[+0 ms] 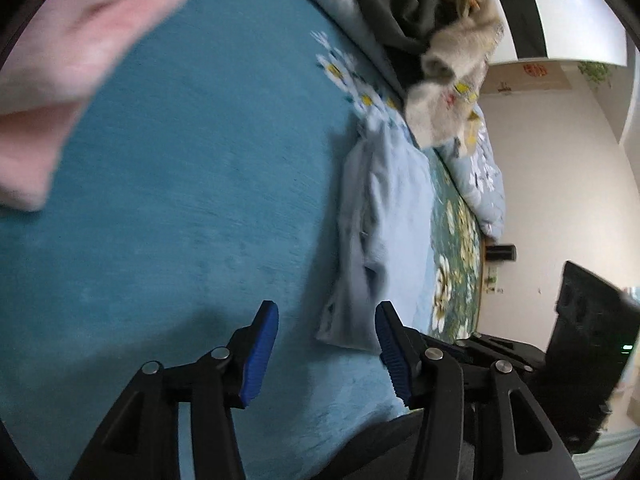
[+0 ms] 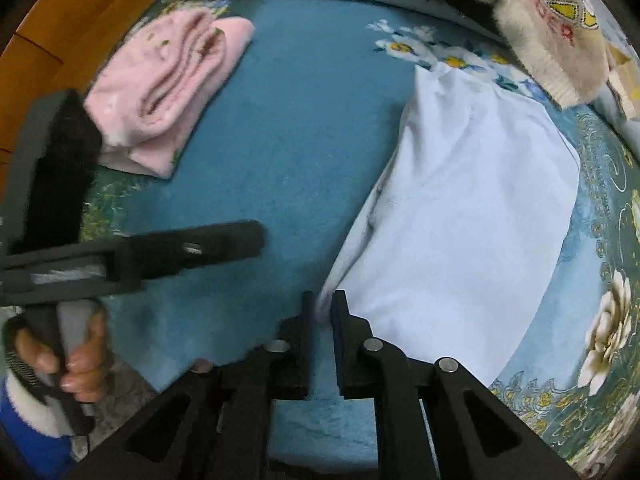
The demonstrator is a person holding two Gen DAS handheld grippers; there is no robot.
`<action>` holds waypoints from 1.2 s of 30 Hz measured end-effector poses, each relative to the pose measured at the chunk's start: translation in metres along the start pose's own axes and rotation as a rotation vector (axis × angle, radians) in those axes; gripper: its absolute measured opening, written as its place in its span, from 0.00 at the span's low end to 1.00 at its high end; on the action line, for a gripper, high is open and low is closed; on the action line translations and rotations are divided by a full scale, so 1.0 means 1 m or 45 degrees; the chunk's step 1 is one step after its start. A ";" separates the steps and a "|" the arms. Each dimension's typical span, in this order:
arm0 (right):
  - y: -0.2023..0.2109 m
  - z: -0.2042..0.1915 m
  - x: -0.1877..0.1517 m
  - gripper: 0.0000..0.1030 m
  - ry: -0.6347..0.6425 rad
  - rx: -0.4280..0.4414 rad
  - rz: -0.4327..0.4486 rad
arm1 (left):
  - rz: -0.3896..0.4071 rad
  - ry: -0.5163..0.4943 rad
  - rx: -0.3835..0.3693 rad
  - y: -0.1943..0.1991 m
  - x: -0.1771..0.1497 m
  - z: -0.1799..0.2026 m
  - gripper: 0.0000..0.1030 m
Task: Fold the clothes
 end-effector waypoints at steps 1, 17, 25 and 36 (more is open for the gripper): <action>0.007 0.006 0.000 0.27 -0.024 0.014 0.025 | -0.014 -0.011 -0.001 -0.006 -0.001 0.002 0.55; 0.086 0.196 -0.065 0.33 -0.795 0.057 0.257 | -0.152 -0.238 0.370 -0.057 -0.013 0.000 0.58; 0.025 0.195 -0.084 0.36 -1.167 0.279 -0.022 | -0.006 -0.165 0.220 -0.007 -0.001 0.015 0.59; -0.060 0.187 -0.071 0.36 -1.123 0.186 -0.194 | 0.091 -0.099 0.155 0.028 0.013 0.010 0.59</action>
Point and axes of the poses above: each gripper's, at about its wrist camera, not at the fingertips, and y roughly against the way its jaws point, z to its right, x to its top, the point moved 9 cm from there along -y, roughly the way its jaws point, and after that the axes turned 15 degrees about -x, right-handed, at the moved point
